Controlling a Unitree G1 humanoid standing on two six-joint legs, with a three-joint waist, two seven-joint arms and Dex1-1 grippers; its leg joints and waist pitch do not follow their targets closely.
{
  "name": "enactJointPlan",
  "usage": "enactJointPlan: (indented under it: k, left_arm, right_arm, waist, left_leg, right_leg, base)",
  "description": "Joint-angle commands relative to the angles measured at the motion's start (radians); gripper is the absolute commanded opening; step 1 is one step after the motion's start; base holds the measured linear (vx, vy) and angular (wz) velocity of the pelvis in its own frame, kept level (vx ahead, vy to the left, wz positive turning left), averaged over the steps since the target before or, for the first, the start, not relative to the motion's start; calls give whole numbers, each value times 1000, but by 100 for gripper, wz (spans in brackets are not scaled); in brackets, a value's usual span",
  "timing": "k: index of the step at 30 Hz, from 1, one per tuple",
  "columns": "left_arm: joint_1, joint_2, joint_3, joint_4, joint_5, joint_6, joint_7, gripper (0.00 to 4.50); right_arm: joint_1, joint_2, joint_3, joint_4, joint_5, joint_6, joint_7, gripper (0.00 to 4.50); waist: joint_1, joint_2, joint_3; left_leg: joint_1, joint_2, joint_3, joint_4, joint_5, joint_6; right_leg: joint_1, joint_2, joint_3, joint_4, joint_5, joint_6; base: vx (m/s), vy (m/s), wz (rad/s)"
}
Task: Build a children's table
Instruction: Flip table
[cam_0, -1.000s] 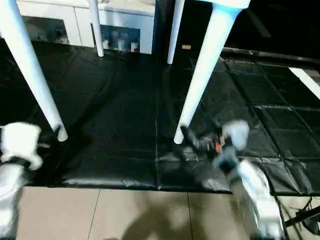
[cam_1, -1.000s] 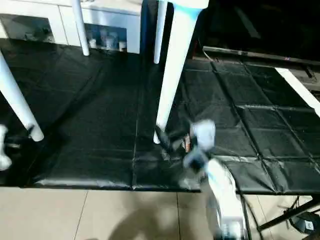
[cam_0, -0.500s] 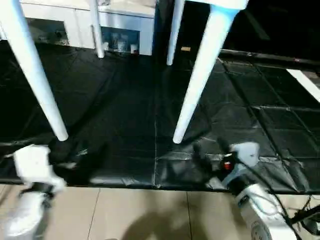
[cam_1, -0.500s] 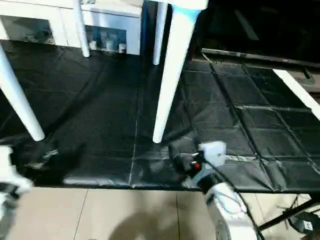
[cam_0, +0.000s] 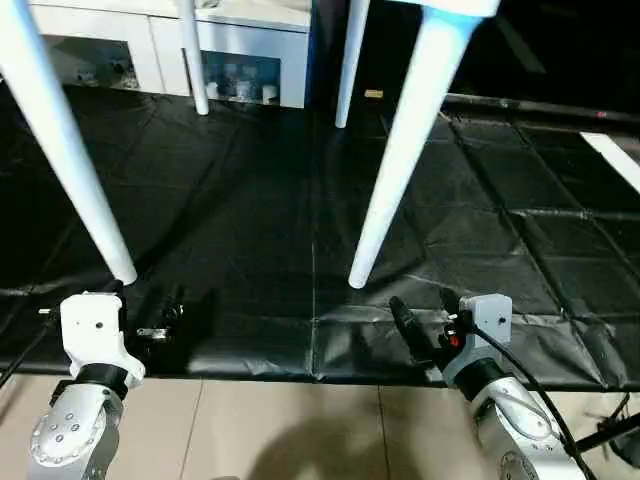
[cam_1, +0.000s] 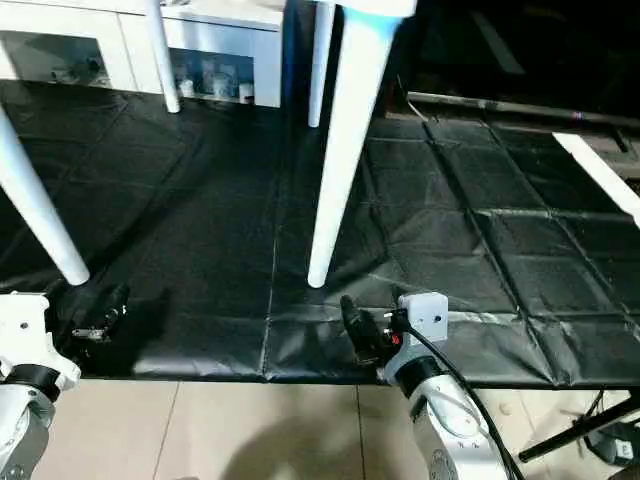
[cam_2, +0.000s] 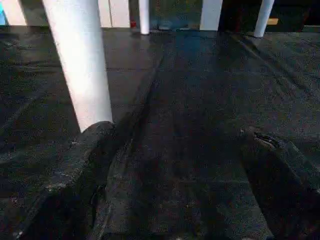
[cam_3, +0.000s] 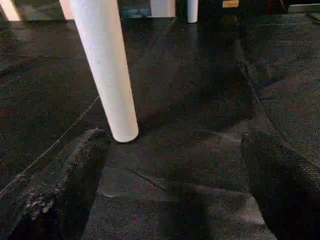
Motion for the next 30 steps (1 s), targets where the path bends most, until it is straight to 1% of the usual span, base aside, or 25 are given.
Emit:
enactJointPlan:
  k: [1,2,3,4,8,12,13,19,23,30]
  left_arm:
    - [-5,-3,-16,-4,12,8,7,430]
    - [-5,-3,-16,-4,12,8,7,430]
    - [-5,-3,-16,-4,12,8,7,430]
    - [-5,-3,-16,-4,12,8,7,430]
    - [-5,-3,-16,-4,12,8,7,430]
    - [-5,-3,-16,-4,12,8,7,430]
    - [-5,-3,-16,-4,12,8,7,430]
    - [-5,-3,-16,-4,12,8,7,430]
    - [-5,-3,-16,-4,12,8,7,430]
    - [-5,-3,-16,-4,12,8,7,430]
  right_arm:
    - [1,-4,-12,3,-9,-4,-6,450]
    - [1,-4,-12,3,-9,-4,-6,450]
    - [1,-4,-12,3,-9,-4,-6,450]
    - [1,-4,-12,3,-9,-4,-6,450]
    - [1,-4,-12,3,-9,-4,-6,450]
    - [1,-4,-12,3,-9,-4,-6,450]
    - [1,-4,-12,3,-9,-4,-6,450]
    - [1,-4,-12,3,-9,-4,-6,450]
    - [1,-4,-12,3,-9,-4,-6,450]
    - [1,-4,-12,3,-9,-4,-6,450]
  waist:
    - [-3,24,-35]
    - [-3,24,-35]
    - [-3,24,-34]
    - [-2,26,-33]
    - [-3,26,-34]
    - [-3,27,-35]
    - [-3,27,-36]
    - [-2,27,-38]
    - [-2,28,-38]
    - [-2,27,-38]
  left_leg:
    - [-1,21,-4,-80,-332,-15]
    - [-1,21,-4,-80,-332,-15]
    - [0,21,-5,-81,-338,-14]
    - [0,21,-5,-82,-341,-14]
    - [1,22,-7,-83,-347,-17]
    - [2,23,-7,-83,-340,-17]
    - [2,23,-7,-83,-332,-17]
    - [0,23,-6,-81,-307,-16]
    - [2,23,-6,-81,-305,-15]
    - [2,22,-6,-81,-315,-15]
  right_leg:
    - [33,-61,56,-96,-263,-63]
    - [33,-61,56,-96,-263,-63]
    - [31,-62,56,-99,-298,-54]
    - [31,-63,56,-101,-315,-50]
    - [30,-63,55,-103,-329,-44]
    - [31,-62,55,-101,-301,-51]
    - [33,-62,55,-98,-281,-56]
    - [38,-62,55,-93,-229,-71]
    - [38,-62,55,-92,-226,-73]
    - [38,-63,55,-94,-249,-69]
  base:
    - [0,0,0]
    - [0,0,0]
    - [0,0,0]
    - [0,0,0]
    - [0,0,0]
    - [0,0,0]
    - [0,0,0]
    - [0,0,0]
    - [0,0,0]
    - [0,0,0]
